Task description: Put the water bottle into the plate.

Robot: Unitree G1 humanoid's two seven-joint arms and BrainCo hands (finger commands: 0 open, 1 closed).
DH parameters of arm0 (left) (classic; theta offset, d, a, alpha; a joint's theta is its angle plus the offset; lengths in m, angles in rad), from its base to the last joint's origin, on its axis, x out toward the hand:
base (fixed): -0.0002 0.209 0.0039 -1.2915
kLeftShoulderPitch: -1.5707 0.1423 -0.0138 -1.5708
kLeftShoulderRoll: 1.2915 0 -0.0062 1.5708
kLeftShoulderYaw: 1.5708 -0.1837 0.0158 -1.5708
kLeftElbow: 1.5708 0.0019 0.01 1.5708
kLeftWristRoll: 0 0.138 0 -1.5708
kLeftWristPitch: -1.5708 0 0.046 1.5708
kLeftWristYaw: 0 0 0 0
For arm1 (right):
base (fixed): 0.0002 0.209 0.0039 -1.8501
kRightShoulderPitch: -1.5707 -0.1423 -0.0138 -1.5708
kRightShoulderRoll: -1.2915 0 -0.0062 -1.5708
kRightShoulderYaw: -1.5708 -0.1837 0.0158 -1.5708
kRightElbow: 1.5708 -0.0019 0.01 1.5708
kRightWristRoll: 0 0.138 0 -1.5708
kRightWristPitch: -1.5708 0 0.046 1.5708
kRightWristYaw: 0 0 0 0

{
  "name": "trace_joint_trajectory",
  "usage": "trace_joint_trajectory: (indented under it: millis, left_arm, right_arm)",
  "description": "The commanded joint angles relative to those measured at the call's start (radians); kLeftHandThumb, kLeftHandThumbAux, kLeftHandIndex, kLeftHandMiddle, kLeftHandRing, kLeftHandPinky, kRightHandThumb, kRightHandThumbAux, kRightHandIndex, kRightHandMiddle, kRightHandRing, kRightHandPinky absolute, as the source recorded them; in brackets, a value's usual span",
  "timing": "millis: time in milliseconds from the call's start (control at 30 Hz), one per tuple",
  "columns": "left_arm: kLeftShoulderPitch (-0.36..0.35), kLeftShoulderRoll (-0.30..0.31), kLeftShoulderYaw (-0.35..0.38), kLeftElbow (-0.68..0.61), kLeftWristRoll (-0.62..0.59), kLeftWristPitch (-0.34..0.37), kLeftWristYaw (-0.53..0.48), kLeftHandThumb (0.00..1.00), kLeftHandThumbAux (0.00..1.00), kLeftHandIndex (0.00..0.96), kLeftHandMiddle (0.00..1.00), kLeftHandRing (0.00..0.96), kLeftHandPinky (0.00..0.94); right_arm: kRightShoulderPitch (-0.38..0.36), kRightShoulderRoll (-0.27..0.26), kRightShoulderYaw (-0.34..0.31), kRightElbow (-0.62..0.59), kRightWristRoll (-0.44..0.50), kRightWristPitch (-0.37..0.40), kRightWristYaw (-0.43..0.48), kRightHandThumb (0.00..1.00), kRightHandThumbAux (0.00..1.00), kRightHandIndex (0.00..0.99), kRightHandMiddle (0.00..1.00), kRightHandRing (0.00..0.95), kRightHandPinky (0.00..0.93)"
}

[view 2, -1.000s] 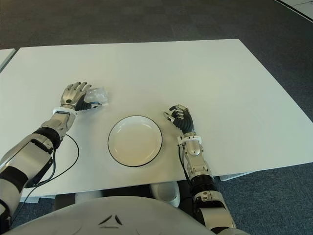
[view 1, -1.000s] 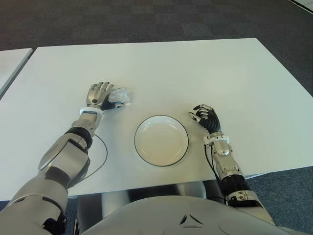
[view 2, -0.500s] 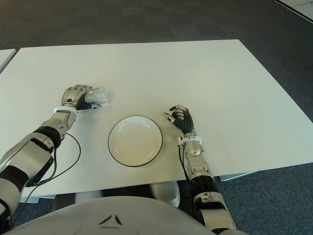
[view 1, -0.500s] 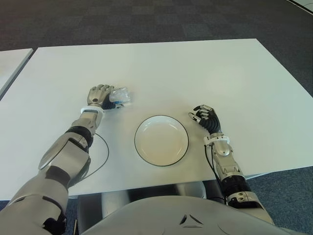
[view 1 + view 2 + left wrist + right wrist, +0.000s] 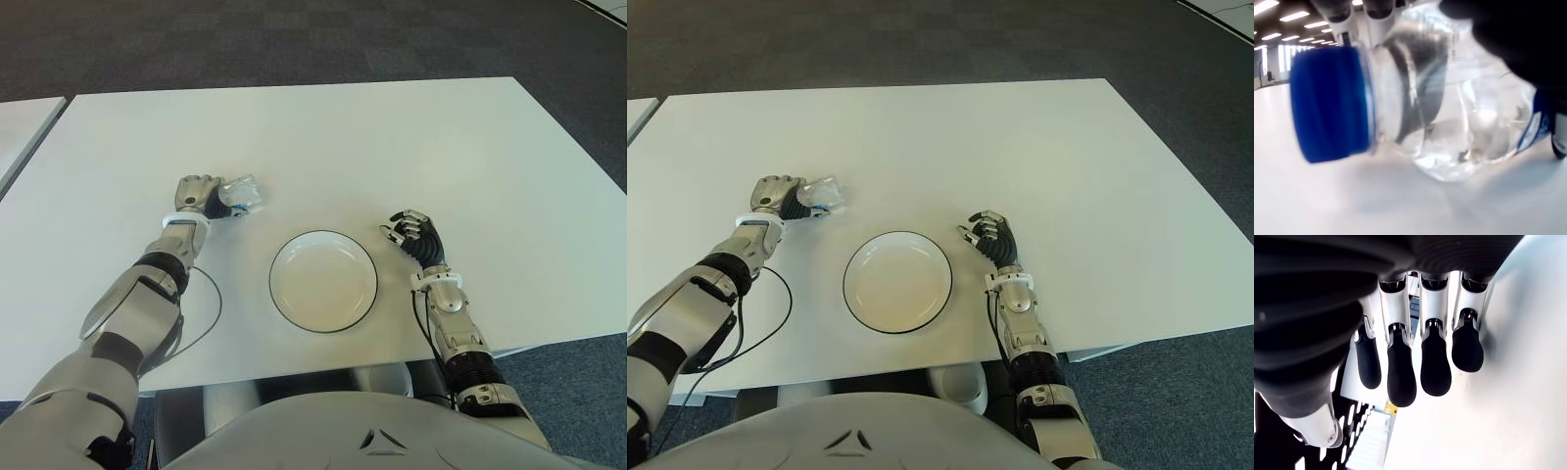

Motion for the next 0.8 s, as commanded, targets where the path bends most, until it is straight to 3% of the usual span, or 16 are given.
trace_joint_trajectory:
  millis: [33,333,800]
  left_arm:
    - [0.098,-0.042,-0.012,0.032,0.002,-0.017,-0.037,0.849,0.665,0.398,0.547,0.773,0.815]
    - [0.112,-0.044,0.011,0.033,-0.017,-0.044,-0.011,0.85,0.669,0.396,0.549,0.833,0.862]
    - [0.117,-0.039,0.047,0.03,-0.056,-0.08,-0.044,0.851,0.67,0.396,0.548,0.855,0.856]
  right_arm:
    - [0.022,0.006,-0.004,0.017,0.002,0.027,-0.003,0.71,0.728,0.435,0.683,0.693,0.708]
    - [0.024,0.009,-0.005,0.008,0.008,0.033,0.001,0.709,0.728,0.435,0.684,0.691,0.704]
    - [0.023,0.013,-0.007,0.007,-0.006,0.029,-0.017,0.709,0.728,0.436,0.7,0.699,0.688]
